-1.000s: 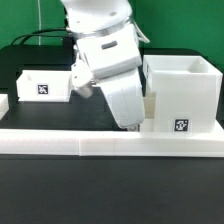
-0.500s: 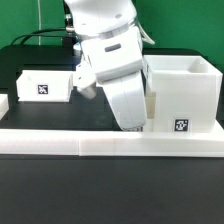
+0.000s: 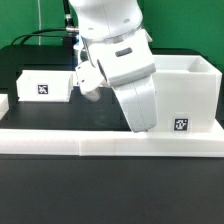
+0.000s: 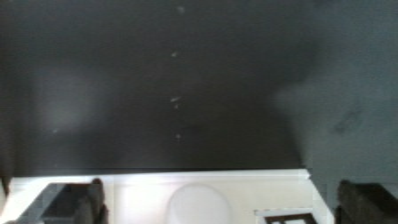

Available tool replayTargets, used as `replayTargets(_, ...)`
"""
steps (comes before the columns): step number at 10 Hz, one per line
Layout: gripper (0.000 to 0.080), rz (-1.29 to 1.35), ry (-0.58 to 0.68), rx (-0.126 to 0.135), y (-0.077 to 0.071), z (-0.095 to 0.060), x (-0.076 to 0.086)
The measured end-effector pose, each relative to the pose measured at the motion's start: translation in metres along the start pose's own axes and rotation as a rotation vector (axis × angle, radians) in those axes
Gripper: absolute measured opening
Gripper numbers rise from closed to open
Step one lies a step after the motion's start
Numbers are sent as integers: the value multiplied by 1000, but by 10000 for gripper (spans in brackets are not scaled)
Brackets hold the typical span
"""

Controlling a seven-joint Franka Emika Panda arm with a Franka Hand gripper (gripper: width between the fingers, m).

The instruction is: Assemble drawer

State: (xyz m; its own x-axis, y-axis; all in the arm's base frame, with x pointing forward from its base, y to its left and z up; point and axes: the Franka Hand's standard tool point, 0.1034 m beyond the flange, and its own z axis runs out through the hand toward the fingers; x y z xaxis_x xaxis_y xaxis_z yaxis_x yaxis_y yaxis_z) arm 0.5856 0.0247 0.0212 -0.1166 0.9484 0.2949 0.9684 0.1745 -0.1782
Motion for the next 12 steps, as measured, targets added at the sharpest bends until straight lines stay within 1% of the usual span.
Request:
replayTargets(2,649,-10,2,19,-6,-1,-14)
replayTargets(3,649,-27,-2,21,-9,-3,-25)
replayTargets(4,649,-31,-5,14,-11,-8,-37)
replayTargets(5,649,-34,-12,-8,-15,-18,-49)
replayTargets(6,649,-24,-27,-43,-23,-27,-60)
replayTargets(7,649,-2,-34,-67,-35,-33,-68)
replayTargets(8,649,21,-39,-84,-48,-38,-71)
replayTargets(9,649,39,-47,-103,-61,-40,-70)
replayTargets(10,649,70,-51,-140,-72,-39,-68)
replayTargets(11,649,100,-57,-178,-86,-35,-64)
replayTargets(12,649,108,-65,-197,-98,-25,-58)
